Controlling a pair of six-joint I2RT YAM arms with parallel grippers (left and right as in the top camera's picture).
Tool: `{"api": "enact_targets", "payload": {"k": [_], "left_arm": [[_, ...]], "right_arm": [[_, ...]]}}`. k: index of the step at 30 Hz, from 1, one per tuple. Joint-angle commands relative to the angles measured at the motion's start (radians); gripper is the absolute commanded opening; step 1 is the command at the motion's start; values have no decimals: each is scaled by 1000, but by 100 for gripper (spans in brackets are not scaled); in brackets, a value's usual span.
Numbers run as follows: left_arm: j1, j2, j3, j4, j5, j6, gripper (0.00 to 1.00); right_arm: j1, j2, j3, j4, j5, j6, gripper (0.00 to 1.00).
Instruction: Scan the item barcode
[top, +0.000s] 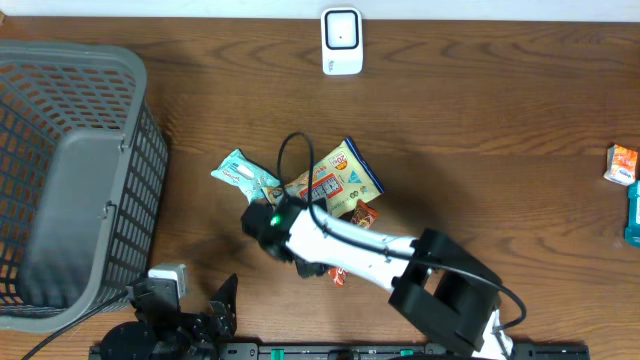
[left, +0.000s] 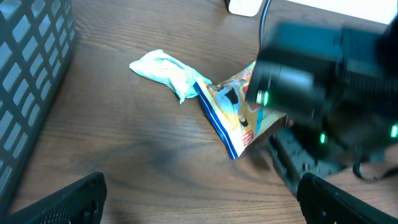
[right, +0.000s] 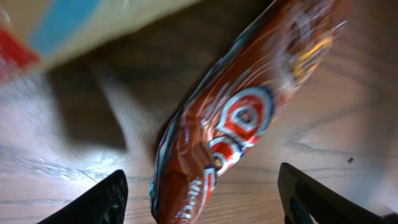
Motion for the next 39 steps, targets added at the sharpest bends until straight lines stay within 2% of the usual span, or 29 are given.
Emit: {"api": "enact_targets", "payload": {"k": [1,4,10,12,15,23,29,34,36,39], "left_arm": [[4,0,5,1,5,2,98],[4,0,5,1,5,2,98],[4,0,5,1,5,2,98],[4,0,5,1,5,2,98],[4,0,5,1,5,2,98],[4,0,5,1,5,2,98],[4,0,5,1,5,2,98],[4,0,5,1,5,2,98],[4,0,5,1,5,2,98],[4,0,5,1,5,2,98]], "right_arm": [[23,0,-51,44,41,-16,74],[23,0,-72,90,40,-94,69],[23,0,-111,121,52,-161,44],[22,0,-125,127,63,-167,21],[22,0,-130,117,46,-169,1],[-37,-57,-3,17,-184,-341,1],[-211,-230,16,8,-504,-541,1],[-423,-351,16,-24,-842,-781,1],[-485,-360,16,-45,-913,-837,1],[-562,-359,2,-70,-921,-883,1]]}}
